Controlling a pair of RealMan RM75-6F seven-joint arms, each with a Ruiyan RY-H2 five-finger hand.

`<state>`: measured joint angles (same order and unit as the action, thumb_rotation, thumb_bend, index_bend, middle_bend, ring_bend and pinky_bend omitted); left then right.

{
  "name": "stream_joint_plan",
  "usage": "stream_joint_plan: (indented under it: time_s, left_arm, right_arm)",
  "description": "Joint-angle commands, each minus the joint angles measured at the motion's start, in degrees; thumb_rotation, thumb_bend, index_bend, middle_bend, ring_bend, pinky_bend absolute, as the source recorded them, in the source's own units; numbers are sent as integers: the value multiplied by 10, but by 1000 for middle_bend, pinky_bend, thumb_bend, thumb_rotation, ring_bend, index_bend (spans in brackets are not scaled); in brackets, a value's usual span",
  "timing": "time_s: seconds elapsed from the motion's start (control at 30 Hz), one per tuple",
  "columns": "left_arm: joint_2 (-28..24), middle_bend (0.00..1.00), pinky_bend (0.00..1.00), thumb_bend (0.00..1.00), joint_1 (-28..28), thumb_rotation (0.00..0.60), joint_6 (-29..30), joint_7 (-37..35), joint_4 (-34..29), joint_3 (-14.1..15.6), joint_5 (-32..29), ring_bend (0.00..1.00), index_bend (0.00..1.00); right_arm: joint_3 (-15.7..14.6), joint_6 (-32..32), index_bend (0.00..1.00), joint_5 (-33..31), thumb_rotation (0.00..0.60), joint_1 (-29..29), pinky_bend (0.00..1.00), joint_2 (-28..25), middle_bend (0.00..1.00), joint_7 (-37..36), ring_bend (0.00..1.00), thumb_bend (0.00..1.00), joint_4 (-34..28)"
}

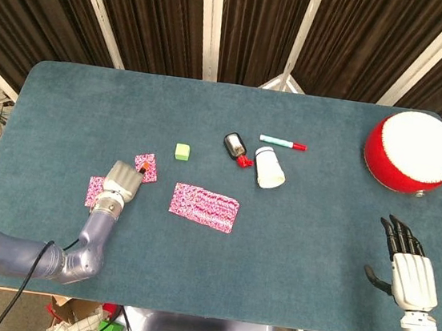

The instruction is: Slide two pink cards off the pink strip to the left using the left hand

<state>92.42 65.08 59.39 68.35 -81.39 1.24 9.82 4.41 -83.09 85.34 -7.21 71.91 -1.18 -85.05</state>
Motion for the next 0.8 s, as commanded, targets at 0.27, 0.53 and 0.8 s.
stream_joint_plan:
  time_s: [0.27,0.53,0.8]
  left_arm:
    - [27,826,677,890,6,600,-27,39,91,-5,-25,755,60]
    - [-35,806,675,864,20,600,45,35,2,-37,38,739,59]
    - [-165,469,539,597,-12,600,113,-27,-191,-66,90,461,58]
  right_arm:
    - [3,3,22,-7,600,0,189,1,51,-3,84,277,6]
    - [1,5,22,-4,600,-2,189,5,51,0,84,277,9]
    - [-1,-2,23,4,600,0,189,1,51,-5,85,278,1]
